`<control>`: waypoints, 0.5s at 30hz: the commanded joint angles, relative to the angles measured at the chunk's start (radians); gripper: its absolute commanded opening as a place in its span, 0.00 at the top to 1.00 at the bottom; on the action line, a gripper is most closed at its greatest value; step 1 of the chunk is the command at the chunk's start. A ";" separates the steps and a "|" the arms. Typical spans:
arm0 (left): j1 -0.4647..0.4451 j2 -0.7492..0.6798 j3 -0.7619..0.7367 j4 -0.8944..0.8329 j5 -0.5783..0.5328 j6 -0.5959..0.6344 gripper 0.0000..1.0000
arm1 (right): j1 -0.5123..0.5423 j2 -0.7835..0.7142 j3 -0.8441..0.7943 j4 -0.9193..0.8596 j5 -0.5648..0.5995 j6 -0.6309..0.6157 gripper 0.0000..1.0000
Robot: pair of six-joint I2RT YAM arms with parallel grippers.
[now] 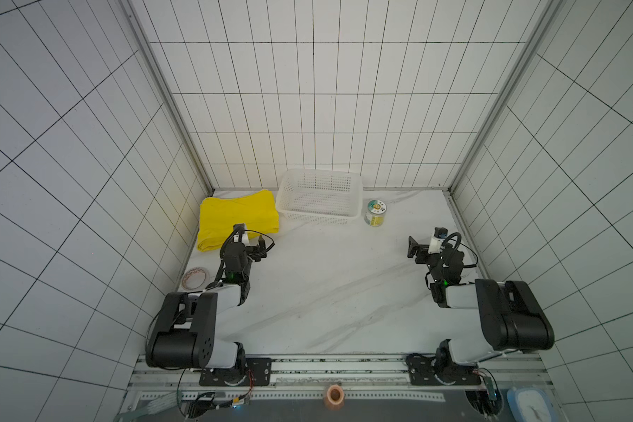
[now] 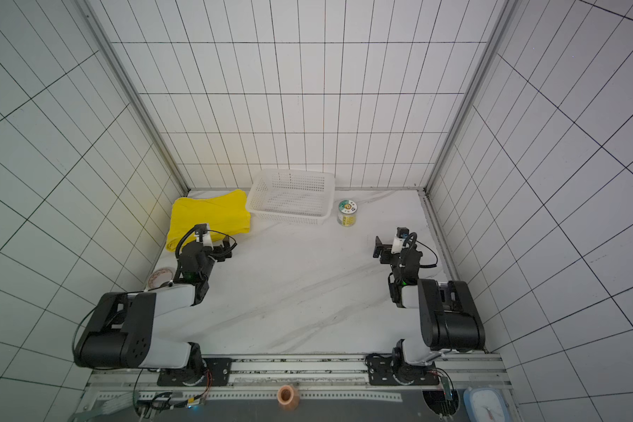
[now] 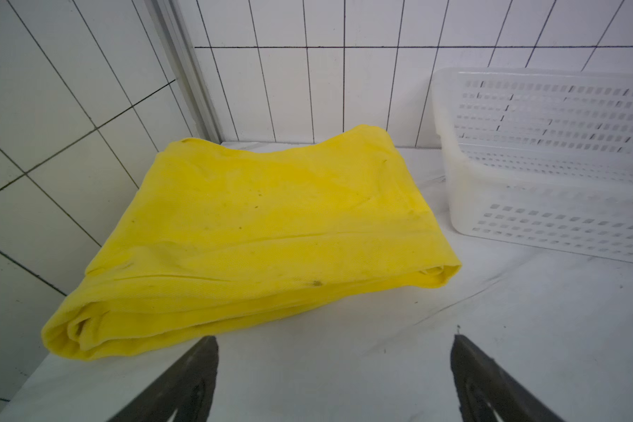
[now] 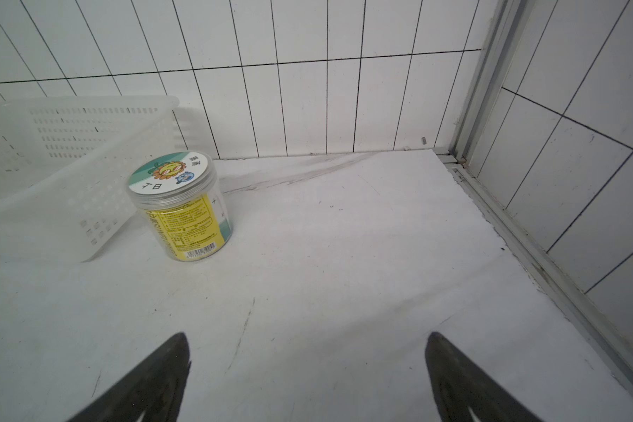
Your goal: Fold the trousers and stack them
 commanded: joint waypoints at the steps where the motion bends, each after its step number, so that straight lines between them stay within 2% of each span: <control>1: -0.042 0.042 -0.021 0.163 -0.011 0.031 0.03 | -0.002 0.002 -0.044 0.102 0.033 -0.032 0.00; 5: -0.047 0.065 -0.015 0.164 -0.051 0.019 0.03 | -0.002 0.007 -0.049 0.124 0.035 -0.034 0.00; 11: -0.050 0.132 -0.029 0.269 -0.050 0.029 0.03 | -0.002 0.017 -0.041 0.119 0.032 -0.030 0.00; 15: -0.050 0.126 -0.024 0.247 -0.054 0.025 0.03 | -0.002 0.010 -0.049 0.126 0.034 -0.032 0.00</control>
